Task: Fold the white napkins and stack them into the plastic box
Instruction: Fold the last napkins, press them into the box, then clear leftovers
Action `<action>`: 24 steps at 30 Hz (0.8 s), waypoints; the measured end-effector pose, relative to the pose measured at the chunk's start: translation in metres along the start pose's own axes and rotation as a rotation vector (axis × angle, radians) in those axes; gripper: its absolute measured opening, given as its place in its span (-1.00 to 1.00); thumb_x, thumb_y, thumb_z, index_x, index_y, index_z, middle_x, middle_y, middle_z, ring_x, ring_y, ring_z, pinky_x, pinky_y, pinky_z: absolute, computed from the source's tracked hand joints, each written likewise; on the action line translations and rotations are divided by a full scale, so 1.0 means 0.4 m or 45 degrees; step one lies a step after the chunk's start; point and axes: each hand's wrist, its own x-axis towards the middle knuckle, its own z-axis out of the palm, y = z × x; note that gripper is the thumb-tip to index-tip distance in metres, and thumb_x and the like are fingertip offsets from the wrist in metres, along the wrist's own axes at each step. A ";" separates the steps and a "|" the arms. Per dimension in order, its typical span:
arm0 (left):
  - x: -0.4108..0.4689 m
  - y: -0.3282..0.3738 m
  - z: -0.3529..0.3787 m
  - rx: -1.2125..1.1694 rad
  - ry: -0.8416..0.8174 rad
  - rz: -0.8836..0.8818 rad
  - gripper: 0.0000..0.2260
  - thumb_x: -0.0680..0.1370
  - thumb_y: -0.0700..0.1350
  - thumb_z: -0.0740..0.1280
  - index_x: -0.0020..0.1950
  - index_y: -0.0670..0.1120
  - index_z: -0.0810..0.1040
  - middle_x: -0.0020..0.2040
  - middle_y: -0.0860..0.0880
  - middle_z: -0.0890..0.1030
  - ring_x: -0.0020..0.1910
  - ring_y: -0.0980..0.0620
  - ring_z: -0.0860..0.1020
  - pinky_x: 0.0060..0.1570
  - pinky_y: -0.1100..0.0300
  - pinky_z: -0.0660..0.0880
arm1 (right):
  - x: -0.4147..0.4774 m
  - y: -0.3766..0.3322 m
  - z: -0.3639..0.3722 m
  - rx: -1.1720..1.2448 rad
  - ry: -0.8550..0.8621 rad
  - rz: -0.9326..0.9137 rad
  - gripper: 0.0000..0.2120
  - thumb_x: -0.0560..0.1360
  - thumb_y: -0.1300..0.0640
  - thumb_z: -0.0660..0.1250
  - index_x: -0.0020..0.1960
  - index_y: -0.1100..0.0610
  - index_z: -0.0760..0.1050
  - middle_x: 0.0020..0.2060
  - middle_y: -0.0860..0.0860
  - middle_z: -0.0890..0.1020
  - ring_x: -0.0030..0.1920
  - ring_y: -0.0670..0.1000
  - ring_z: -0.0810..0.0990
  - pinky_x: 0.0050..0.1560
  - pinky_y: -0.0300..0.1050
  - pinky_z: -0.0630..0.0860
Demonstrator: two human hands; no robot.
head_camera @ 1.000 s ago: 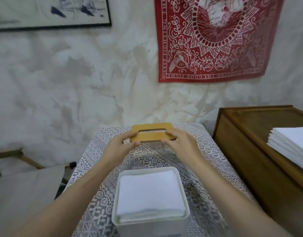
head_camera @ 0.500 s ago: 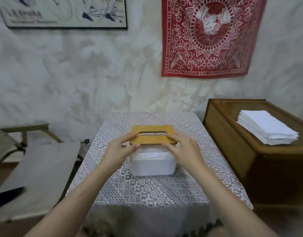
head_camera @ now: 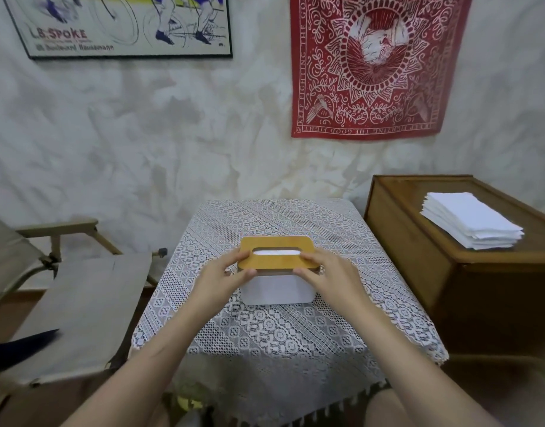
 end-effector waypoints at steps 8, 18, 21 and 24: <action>-0.008 -0.009 0.009 0.057 0.013 0.034 -0.52 0.54 0.02 0.51 0.46 0.06 0.56 0.57 0.12 0.38 0.50 0.06 0.39 0.44 -0.03 0.42 | 0.003 0.015 0.008 -0.068 -0.019 -0.030 -0.49 0.56 -0.24 0.35 0.43 -0.04 0.52 0.45 -0.05 0.49 0.39 0.02 0.47 0.31 -0.05 0.37; -0.008 0.004 0.001 0.254 0.026 0.069 -0.54 0.54 0.11 0.49 0.43 0.09 0.58 0.54 0.15 0.42 0.46 0.06 0.44 0.45 -0.10 0.38 | 0.020 0.038 0.017 -0.084 -0.031 -0.049 -0.50 0.53 -0.30 0.34 0.37 -0.07 0.56 0.34 -0.10 0.54 0.29 -0.01 0.51 0.25 0.02 0.47; -0.008 0.005 0.002 0.292 0.025 0.067 -0.58 0.54 0.10 0.48 0.39 0.06 0.62 0.54 0.13 0.43 0.45 0.03 0.45 0.43 -0.12 0.39 | 0.023 0.041 0.017 -0.074 -0.044 -0.058 -0.52 0.53 -0.30 0.33 0.33 -0.07 0.57 0.32 -0.09 0.54 0.27 -0.02 0.52 0.21 -0.02 0.47; -0.008 0.004 0.002 0.313 0.025 0.073 -0.59 0.55 0.11 0.47 0.38 0.06 0.62 0.54 0.12 0.42 0.43 0.01 0.47 0.42 -0.13 0.40 | 0.022 0.043 0.016 -0.052 -0.055 -0.054 -0.54 0.54 -0.30 0.33 0.32 -0.07 0.57 0.32 -0.10 0.52 0.25 -0.04 0.51 0.18 -0.07 0.44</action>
